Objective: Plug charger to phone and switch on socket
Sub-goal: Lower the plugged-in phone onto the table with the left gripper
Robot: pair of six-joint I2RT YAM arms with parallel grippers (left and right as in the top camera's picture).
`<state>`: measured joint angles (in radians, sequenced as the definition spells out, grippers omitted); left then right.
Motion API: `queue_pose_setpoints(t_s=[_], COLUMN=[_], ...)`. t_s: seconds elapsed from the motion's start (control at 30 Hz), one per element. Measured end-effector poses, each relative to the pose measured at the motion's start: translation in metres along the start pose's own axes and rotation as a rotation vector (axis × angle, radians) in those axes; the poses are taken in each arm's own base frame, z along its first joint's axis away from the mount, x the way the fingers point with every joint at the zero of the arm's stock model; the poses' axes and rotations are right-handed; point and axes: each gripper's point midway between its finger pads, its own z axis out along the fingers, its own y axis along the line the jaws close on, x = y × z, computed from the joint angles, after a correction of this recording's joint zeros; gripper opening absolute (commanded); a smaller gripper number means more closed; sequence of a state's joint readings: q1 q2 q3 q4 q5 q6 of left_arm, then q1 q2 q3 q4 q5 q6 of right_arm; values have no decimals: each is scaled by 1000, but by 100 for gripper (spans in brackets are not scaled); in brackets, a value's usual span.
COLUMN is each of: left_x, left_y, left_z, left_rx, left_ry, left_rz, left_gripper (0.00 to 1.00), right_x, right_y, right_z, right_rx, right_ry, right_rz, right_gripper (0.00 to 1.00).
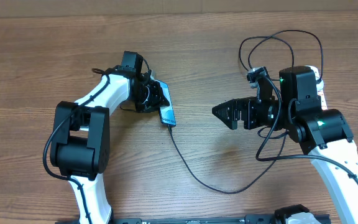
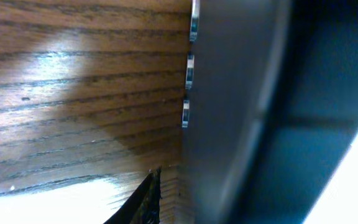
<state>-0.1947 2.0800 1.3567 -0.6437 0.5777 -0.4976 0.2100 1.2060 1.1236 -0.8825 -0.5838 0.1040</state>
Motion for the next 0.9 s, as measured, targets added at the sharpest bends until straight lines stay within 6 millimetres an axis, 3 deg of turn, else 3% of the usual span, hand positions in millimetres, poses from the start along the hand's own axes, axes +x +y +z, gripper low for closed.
queue_pose_setpoints(t_s=[0.07,0.53,0.9], left_x=[1,2,5], left_y=[1,4,5], left_z=[0,0,-2], left_rx=[-4,-19,-31], left_ry=[2,4,17], left_rz=[-2,-8,-18], left_gripper=[29,28,56], right_x=[0,0,0], right_y=[0,0,0], right_z=[0,0,0], right_rx=[0,0,0], right_ry=[0,0,0], right_rz=[0,1,0], right_gripper=[100,100,100])
